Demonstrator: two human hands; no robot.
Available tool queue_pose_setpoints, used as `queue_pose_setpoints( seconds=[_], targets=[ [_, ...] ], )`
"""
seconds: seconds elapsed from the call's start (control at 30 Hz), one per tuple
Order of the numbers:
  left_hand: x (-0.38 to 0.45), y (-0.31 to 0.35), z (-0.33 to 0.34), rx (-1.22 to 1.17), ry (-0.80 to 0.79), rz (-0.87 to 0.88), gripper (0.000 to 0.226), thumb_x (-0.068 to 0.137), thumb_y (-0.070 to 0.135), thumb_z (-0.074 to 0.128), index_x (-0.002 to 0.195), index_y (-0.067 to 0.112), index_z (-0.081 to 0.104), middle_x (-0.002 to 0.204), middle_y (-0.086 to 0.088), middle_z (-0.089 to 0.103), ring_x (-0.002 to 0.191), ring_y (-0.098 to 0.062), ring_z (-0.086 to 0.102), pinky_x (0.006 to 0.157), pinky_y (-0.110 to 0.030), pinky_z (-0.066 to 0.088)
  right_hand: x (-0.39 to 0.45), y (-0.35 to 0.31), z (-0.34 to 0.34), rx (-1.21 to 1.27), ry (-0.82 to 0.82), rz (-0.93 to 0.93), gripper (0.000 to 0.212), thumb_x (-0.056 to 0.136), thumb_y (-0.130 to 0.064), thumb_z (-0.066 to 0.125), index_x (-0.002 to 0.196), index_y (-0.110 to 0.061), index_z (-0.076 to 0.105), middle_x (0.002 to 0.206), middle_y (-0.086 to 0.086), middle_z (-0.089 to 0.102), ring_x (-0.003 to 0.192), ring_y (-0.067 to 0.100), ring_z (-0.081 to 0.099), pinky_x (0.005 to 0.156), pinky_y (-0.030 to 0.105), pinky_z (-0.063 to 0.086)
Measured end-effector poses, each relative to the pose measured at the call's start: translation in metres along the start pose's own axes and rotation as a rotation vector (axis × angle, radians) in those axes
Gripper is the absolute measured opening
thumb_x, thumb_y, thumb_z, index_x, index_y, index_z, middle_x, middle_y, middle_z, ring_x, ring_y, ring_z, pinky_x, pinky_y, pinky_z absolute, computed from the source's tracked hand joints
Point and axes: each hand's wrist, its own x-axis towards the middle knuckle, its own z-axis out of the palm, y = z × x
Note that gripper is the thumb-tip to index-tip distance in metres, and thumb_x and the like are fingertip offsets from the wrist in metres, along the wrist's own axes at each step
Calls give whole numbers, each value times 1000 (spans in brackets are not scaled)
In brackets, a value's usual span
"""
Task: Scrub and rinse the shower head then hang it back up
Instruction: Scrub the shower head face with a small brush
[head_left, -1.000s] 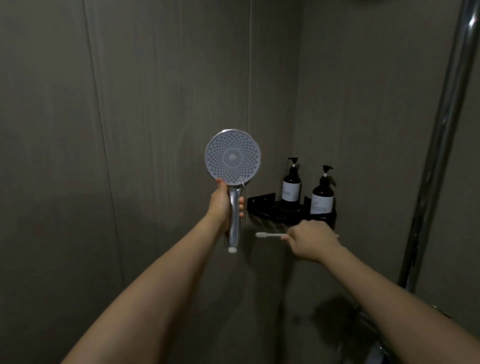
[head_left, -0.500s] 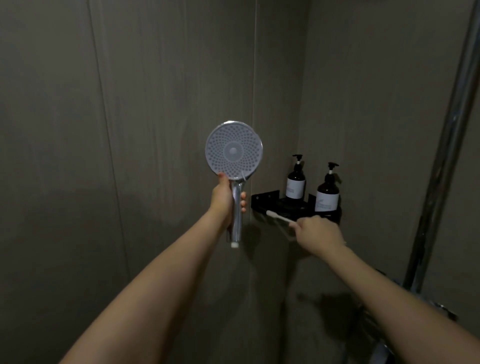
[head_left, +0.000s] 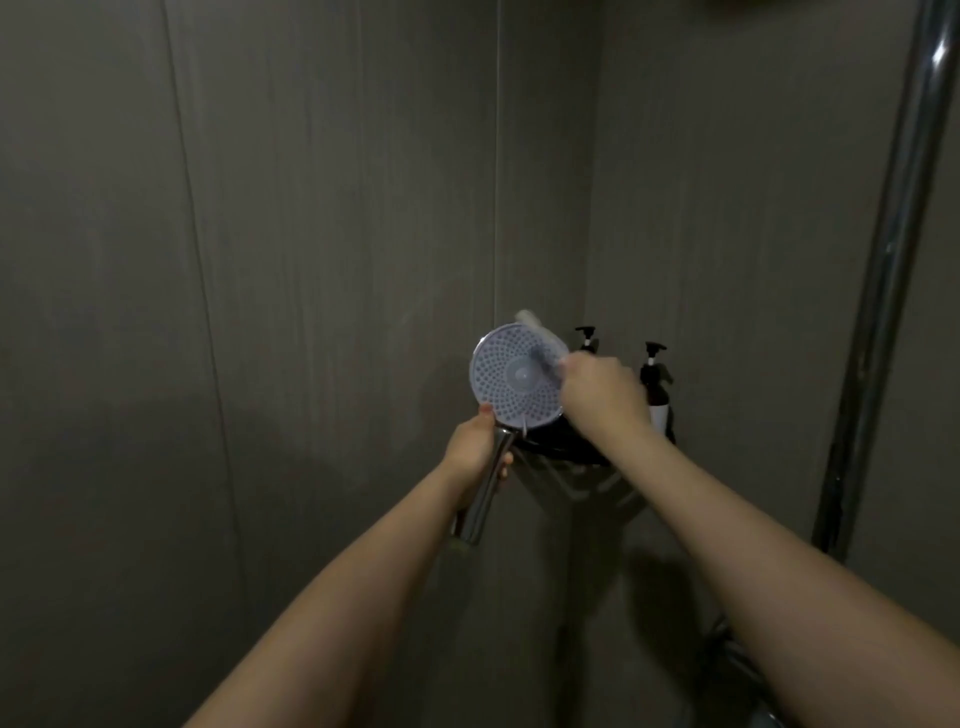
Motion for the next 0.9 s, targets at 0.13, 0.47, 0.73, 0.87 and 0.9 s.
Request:
queue_pose_setpoints(
  seconds=[0.13,0.47,0.73,0.87,0.9],
  targets=[
    [0,0,0,25,10,9,52,98,49,24,78,14,56,52,-9,52,34,-15,46,40,-18,38,-9,2,18,32,-134,60,29,94,-18,36,110,-10,60,90,12,61,75,26,55,55,29,36],
    [-1,3,-9,-27,21,13,51,98,49,20,99,10,54,56,-9,49,39,-15,45,39,-19,40,-30,41,33,194,-119,290,27,93,-9,37,101,-5,62,79,11,57,69,25,53,56,28,35],
    [-7,6,5,-91,-20,-39,50,98,49,18,116,15,51,59,-8,47,48,-17,43,45,-22,39,-50,44,47,178,-78,171,30,96,-18,36,105,-9,63,91,16,67,80,32,63,57,27,41],
    [-6,4,11,-92,-25,-49,54,98,50,18,118,14,51,59,-8,47,48,-17,42,44,-21,39,-50,56,29,228,39,152,29,96,-16,36,90,-4,61,81,19,66,65,28,57,49,26,32],
    [-5,3,13,-91,-28,-53,53,98,50,18,118,13,52,59,-8,47,48,-17,42,45,-22,38,-55,49,33,186,-29,39,26,95,-19,37,92,-9,61,79,16,67,63,25,57,47,24,30]
  ],
)
